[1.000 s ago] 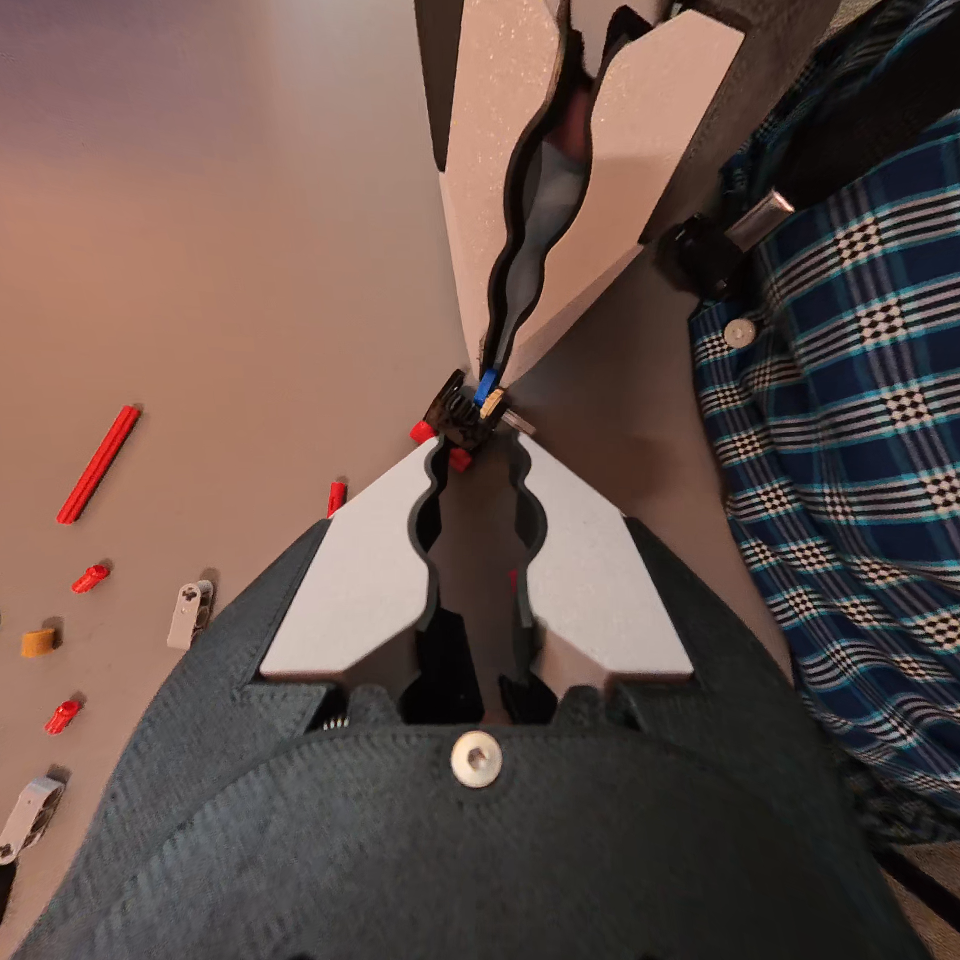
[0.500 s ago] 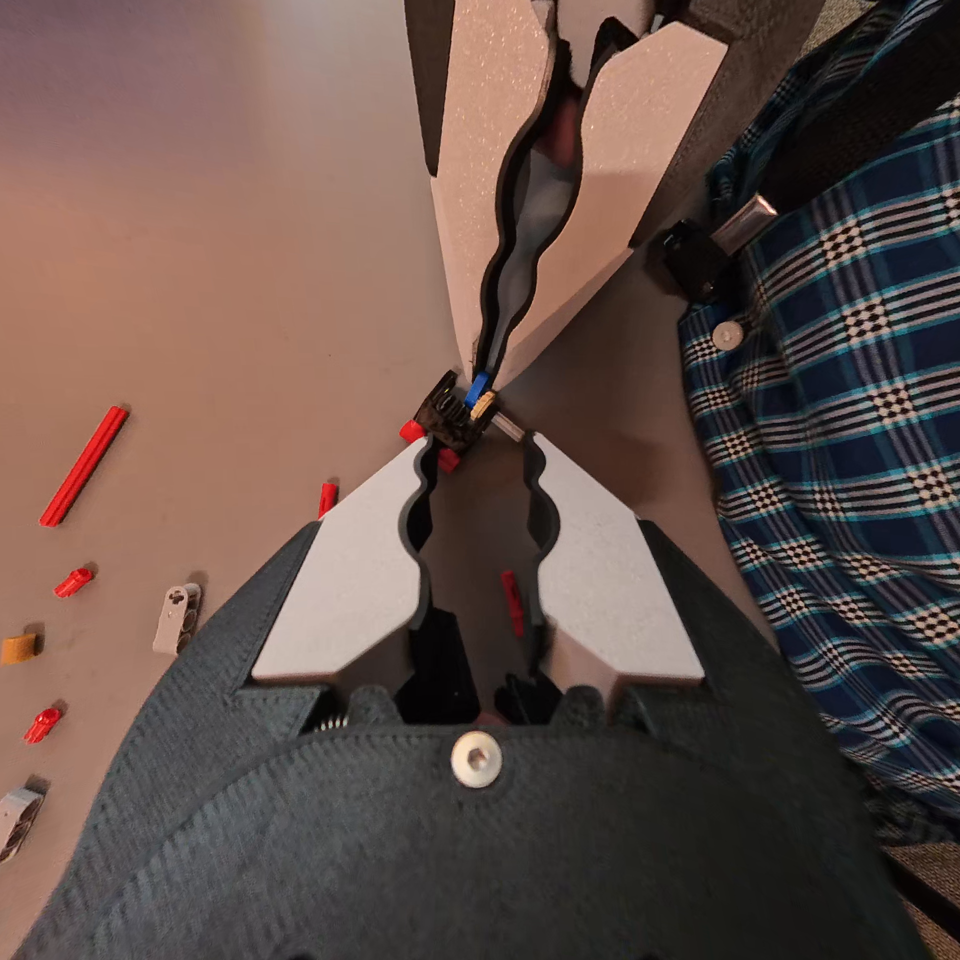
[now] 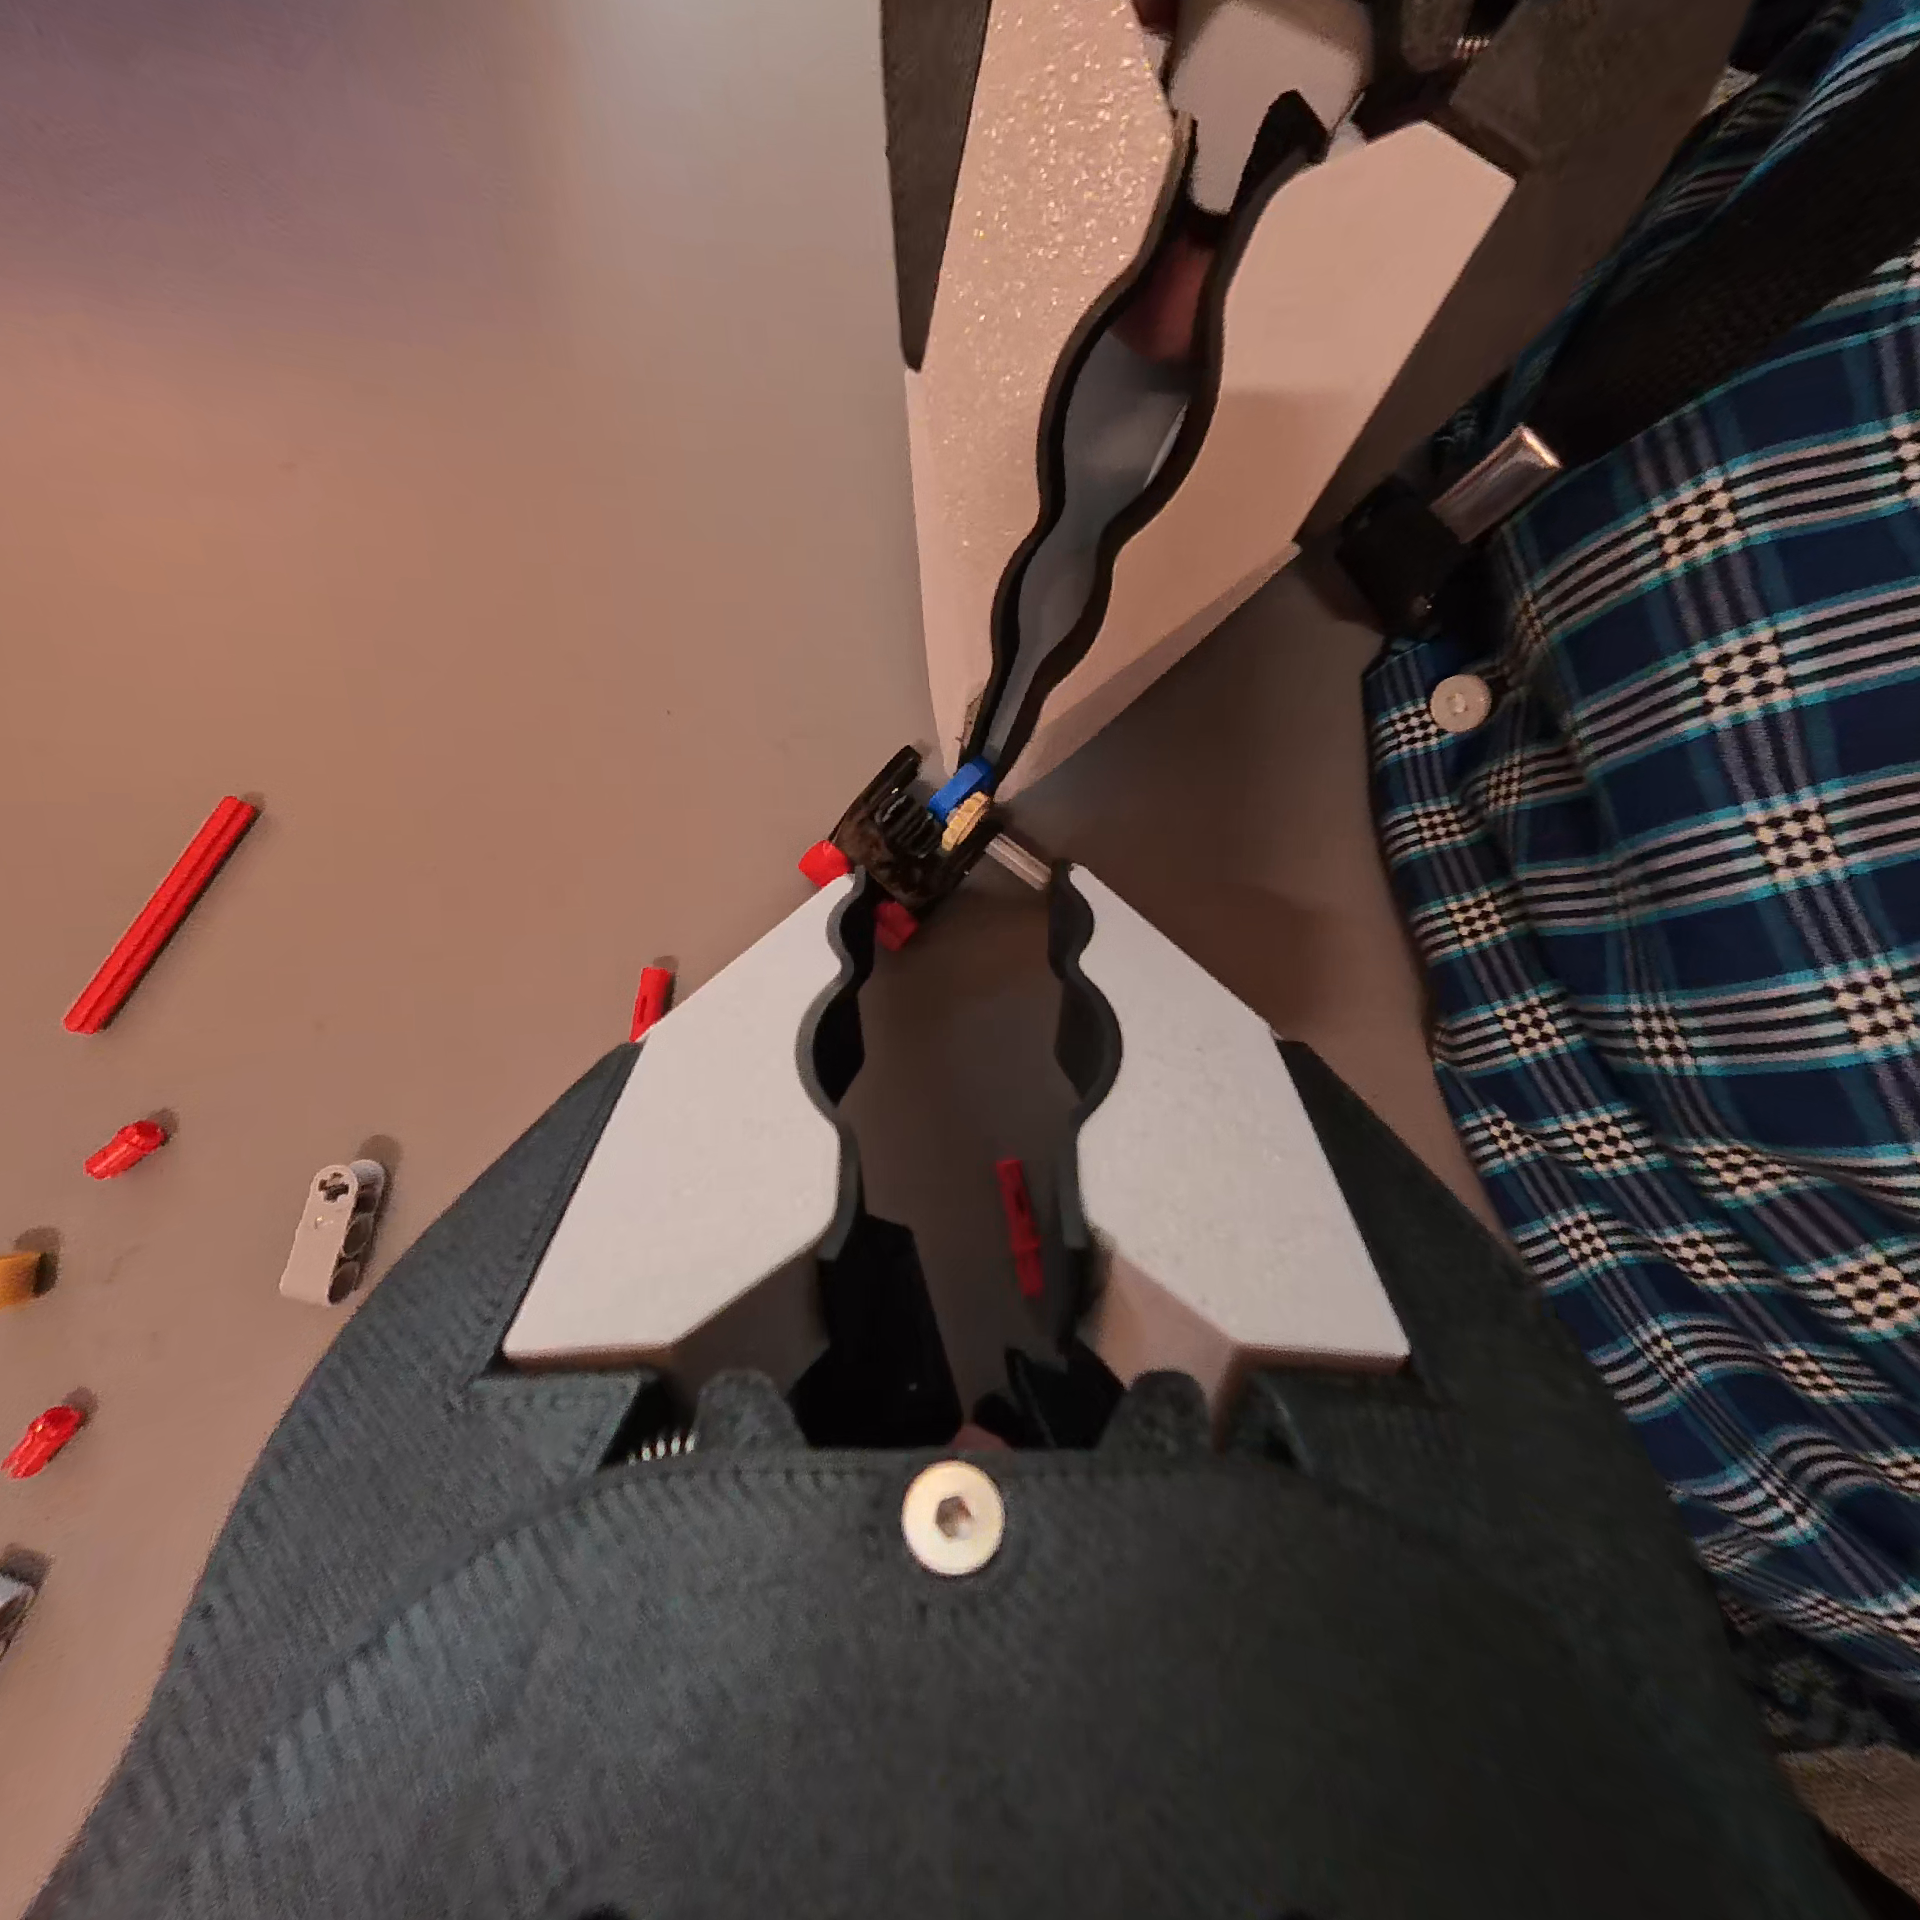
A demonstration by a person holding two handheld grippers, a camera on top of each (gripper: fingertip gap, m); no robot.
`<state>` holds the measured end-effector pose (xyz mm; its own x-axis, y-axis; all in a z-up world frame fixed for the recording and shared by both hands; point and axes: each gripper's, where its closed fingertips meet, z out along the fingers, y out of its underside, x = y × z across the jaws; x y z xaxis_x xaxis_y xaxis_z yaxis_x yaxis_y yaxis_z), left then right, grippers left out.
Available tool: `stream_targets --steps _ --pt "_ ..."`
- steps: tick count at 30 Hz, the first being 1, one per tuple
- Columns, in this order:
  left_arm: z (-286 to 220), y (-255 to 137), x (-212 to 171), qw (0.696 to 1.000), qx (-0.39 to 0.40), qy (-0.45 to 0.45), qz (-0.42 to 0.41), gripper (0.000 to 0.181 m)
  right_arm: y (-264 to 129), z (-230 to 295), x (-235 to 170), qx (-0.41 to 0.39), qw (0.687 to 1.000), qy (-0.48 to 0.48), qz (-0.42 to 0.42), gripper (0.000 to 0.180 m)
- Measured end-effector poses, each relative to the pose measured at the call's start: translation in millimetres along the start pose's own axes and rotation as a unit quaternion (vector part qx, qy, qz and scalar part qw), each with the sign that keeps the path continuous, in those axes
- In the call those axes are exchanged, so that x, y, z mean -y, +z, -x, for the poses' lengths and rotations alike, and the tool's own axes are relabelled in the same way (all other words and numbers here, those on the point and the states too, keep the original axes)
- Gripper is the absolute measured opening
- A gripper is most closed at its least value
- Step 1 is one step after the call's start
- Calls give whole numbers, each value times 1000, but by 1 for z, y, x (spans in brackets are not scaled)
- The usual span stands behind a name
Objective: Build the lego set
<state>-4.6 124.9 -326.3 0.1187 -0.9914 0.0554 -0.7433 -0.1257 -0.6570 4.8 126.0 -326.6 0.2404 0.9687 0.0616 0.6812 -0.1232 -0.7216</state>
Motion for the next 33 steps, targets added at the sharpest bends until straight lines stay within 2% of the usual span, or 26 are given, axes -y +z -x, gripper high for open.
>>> stream_targets --steps 13,33 --pt "2 -1 -1 1000 -15 8 10 30 0 -3 0 39 999 -28 -1 2" --pt "2 -1 -1 1000 -18 7 7 30 2 0 1 39 997 -61 -5 1"
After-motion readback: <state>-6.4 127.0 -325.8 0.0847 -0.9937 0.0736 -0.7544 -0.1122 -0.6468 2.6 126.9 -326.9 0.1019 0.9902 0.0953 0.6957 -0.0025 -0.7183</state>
